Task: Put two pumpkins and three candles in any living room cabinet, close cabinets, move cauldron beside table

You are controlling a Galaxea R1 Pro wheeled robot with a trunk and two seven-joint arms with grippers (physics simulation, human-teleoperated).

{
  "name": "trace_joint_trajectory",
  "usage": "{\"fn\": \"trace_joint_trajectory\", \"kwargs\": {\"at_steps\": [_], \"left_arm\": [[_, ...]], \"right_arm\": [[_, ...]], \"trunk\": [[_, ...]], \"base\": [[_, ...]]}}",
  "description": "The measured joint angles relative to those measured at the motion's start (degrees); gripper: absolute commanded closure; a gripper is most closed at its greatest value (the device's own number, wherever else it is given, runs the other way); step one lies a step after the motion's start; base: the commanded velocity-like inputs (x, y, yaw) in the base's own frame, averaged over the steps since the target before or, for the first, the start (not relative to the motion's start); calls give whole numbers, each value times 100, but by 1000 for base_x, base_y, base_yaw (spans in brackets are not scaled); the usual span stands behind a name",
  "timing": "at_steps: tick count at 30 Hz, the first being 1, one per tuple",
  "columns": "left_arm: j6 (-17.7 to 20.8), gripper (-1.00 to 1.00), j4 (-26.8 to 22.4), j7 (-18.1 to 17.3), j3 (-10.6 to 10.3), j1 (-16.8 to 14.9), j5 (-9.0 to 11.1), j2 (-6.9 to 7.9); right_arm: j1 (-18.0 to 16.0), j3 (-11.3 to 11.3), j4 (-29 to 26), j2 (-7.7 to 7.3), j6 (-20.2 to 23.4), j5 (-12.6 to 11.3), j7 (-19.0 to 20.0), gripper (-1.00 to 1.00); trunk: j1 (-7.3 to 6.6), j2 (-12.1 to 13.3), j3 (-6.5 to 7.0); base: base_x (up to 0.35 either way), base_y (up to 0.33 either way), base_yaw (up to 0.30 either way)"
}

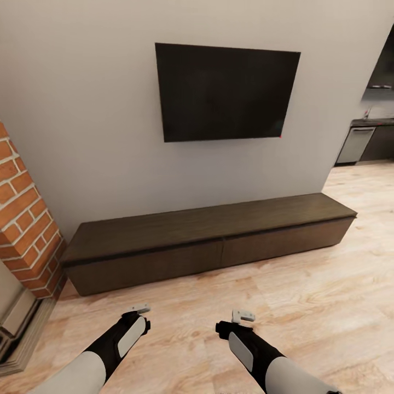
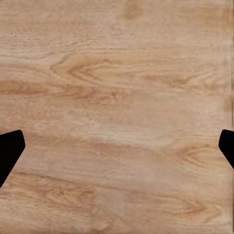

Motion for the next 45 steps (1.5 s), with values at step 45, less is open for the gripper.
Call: {"fn": "trace_joint_trajectory", "kwargs": {"at_steps": [45], "left_arm": [[-7, -100, 0, 0, -4, 0, -9, 0]], "right_arm": [[0, -9, 0, 0, -35, -32, 0, -100]], "trunk": [[0, 0, -121]], "base": [[0, 0, -265]]}}
